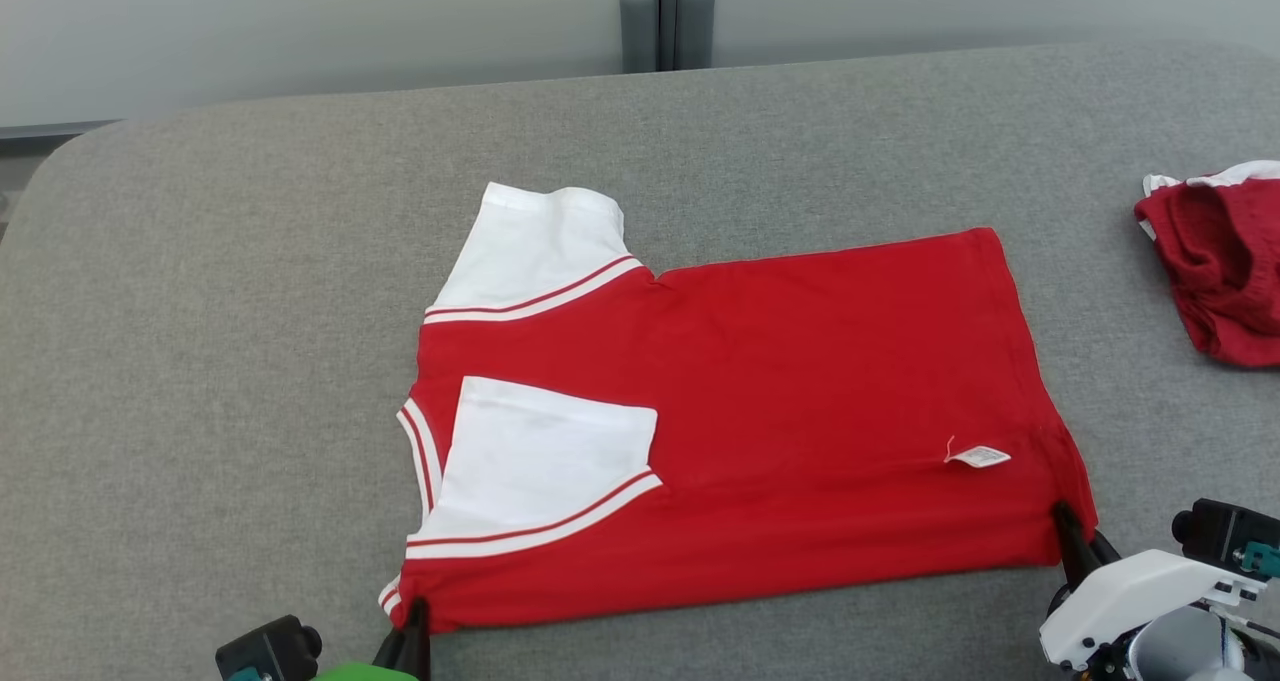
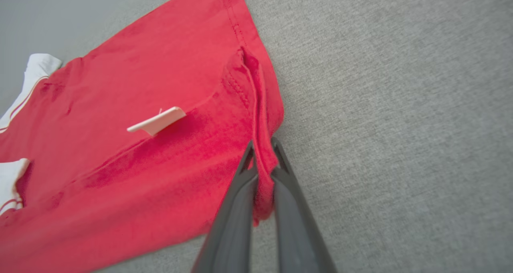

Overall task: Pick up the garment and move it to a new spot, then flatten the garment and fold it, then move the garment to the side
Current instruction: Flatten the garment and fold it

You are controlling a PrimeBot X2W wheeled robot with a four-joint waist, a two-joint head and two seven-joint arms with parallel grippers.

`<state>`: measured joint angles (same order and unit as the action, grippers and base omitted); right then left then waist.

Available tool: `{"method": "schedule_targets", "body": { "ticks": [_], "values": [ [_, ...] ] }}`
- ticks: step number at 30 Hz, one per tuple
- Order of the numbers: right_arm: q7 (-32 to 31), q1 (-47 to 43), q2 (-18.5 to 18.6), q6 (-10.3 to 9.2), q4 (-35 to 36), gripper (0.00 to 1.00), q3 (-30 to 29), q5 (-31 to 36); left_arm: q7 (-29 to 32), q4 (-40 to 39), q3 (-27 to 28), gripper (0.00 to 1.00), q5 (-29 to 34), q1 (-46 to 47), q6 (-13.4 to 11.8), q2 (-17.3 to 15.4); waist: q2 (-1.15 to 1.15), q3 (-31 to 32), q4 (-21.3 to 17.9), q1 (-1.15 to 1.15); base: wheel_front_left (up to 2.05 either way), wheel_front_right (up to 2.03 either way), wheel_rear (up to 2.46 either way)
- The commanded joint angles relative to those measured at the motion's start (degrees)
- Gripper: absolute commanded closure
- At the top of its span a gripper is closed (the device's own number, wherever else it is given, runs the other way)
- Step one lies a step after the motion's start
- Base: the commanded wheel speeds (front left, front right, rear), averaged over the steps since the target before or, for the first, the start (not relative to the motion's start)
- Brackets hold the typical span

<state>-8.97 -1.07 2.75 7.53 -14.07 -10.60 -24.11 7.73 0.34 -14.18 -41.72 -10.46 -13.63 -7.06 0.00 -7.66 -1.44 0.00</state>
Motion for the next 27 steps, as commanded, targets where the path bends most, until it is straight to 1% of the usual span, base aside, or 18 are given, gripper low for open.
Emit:
{"method": "schedule_targets", "body": {
  "ticks": [1,2,6,10,12,16,22,25,27],
  "values": [
    [0.53,-0.19,0.27,-0.09,-0.50,0.41,-0.40,0.19,-0.75,0.76,0.30,0.87,0.39,0.36,-0.17,0.04,0.00,0.12,-0.03,0.00,0.00,0.00,0.00],
    [0.75,0.03,0.29,-0.09,-0.78,0.00,-0.54,0.54,-1.18,1.38,0.27,0.01,0.68,0.76,-0.13,0.03,0.00,0.21,-0.05,0.00,0.00,0.00,0.00],
    [1.69,0.44,0.23,-0.08,-1.13,0.00,-0.71,0.97,-2.76,2.51,0.81,0.00,1.64,1.88,-0.19,-0.67,0.00,0.52,-0.08,0.00,0.00,0.00,0.00],
    [2.19,0.34,0.23,-0.08,0.50,0.00,-1.63,1.86,-3.57,1.84,1.66,0.00,3.17,4.03,-0.26,-2.81,0.00,0.65,-0.22,0.00,0.00,0.00,0.00],
    [2.40,0.87,0.24,-0.08,1.88,0.00,-2.13,2.37,-3.00,1.40,1.57,0.00,4.46,6.40,0.23,-4.53,0.00,0.52,-0.41,0.00,0.00,0.00,0.00],
    [1.49,2.34,0.22,-0.07,5.26,0.00,-1.94,3.36,-0.19,1.61,-0.40,0.00,7.54,15.07,2.04,-7.70,0.00,-0.57,-1.03,0.00,0.00,0.00,0.00],
    [-0.93,7.15,0.20,-0.06,9.02,0.00,0.94,5.16,6.40,6.99,-4.04,0.00,11.26,32.92,6.51,-11.23,0.00,-4.60,-3.10,0.00,0.00,0.00,0.00],
    [-1.55,10.03,0.22,-0.06,9.69,0.00,2.85,5.48,9.16,11.36,-6.05,0.00,12.36,40.61,8.60,-10.77,0.00,-7.38,-4.36,0.00,0.00,0.00,0.00],
    [-1.79,12.12,0.22,-0.06,9.93,0.00,4.02,5.78,10.20,14.78,-7.17,0.00,13.16,44.97,9.16,-10.42,0.00,-9.42,-5.12,0.00,0.00,0.00,0.00]
  ]
}}
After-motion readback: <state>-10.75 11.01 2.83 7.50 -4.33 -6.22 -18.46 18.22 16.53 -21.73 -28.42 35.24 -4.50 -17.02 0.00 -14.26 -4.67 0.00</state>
